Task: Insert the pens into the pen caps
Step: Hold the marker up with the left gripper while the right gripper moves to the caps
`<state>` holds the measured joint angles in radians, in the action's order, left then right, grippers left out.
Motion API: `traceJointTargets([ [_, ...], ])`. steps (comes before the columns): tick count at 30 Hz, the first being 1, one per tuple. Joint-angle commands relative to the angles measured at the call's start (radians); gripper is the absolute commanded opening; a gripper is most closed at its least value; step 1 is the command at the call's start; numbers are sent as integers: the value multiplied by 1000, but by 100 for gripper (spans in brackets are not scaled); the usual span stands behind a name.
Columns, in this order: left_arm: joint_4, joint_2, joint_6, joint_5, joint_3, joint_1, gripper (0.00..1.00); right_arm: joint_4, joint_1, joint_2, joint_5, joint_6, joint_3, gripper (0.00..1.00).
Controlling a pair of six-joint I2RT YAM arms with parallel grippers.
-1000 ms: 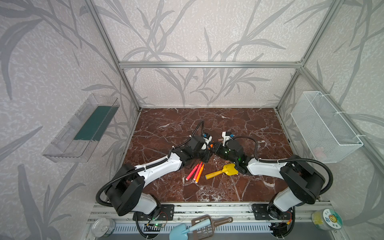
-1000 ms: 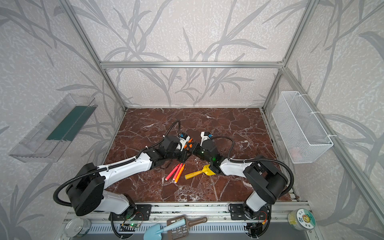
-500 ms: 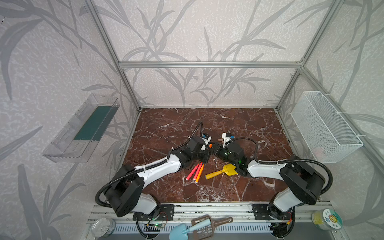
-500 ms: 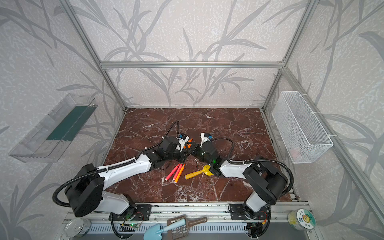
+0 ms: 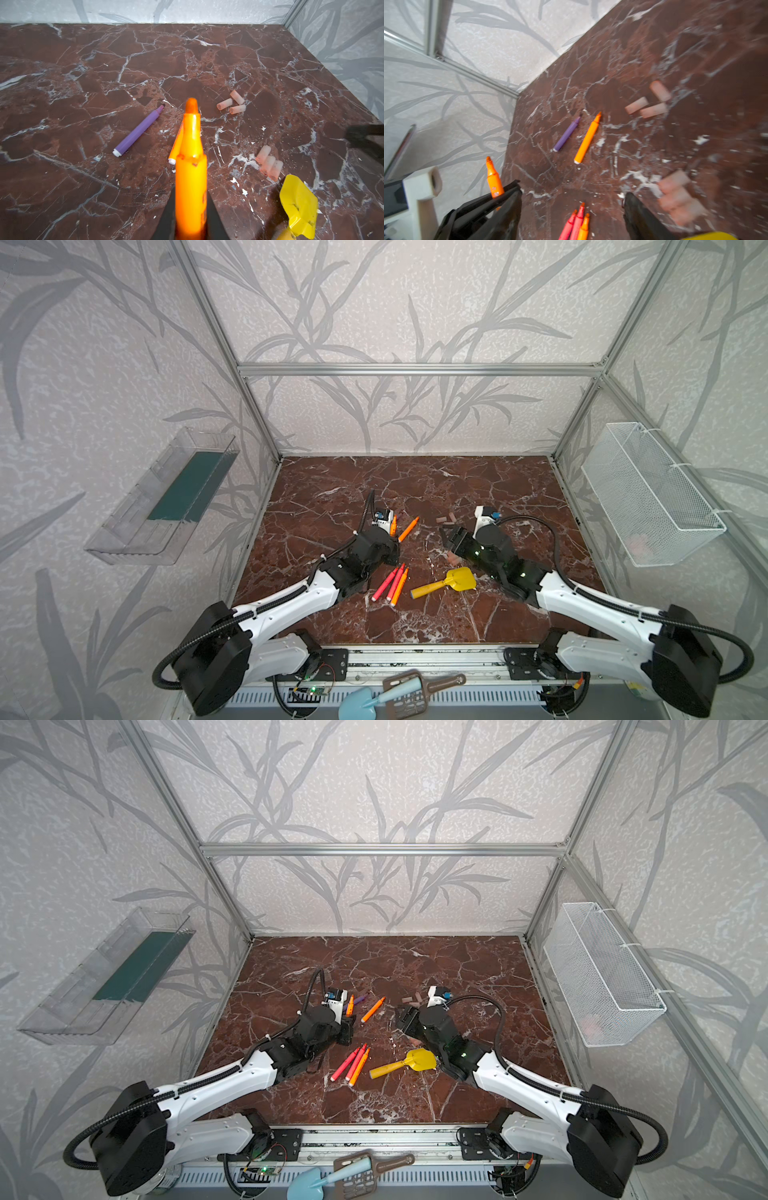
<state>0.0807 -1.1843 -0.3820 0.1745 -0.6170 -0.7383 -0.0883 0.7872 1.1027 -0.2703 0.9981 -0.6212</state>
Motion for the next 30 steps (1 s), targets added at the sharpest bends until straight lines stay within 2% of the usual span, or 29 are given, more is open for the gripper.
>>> traceJointTargets([
  [1,-3,6,6,20,-25,6,0,286,-3,-67,-197,-70,0,74],
  [6,-14,21,7,12,-20,26,0,305,-13,-48,-196,-77,31,68],
  [12,-18,22,14,-45,-23,31,0,253,-49,129,-89,-75,14,59],
  [17,-28,30,23,-58,-27,30,0,286,-52,266,-65,-57,-50,53],
  [24,-24,42,28,-61,-20,31,0,247,-58,377,-39,-79,-109,53],
  [30,-25,37,31,-61,-24,30,0,276,-59,434,-34,-64,-140,42],
])
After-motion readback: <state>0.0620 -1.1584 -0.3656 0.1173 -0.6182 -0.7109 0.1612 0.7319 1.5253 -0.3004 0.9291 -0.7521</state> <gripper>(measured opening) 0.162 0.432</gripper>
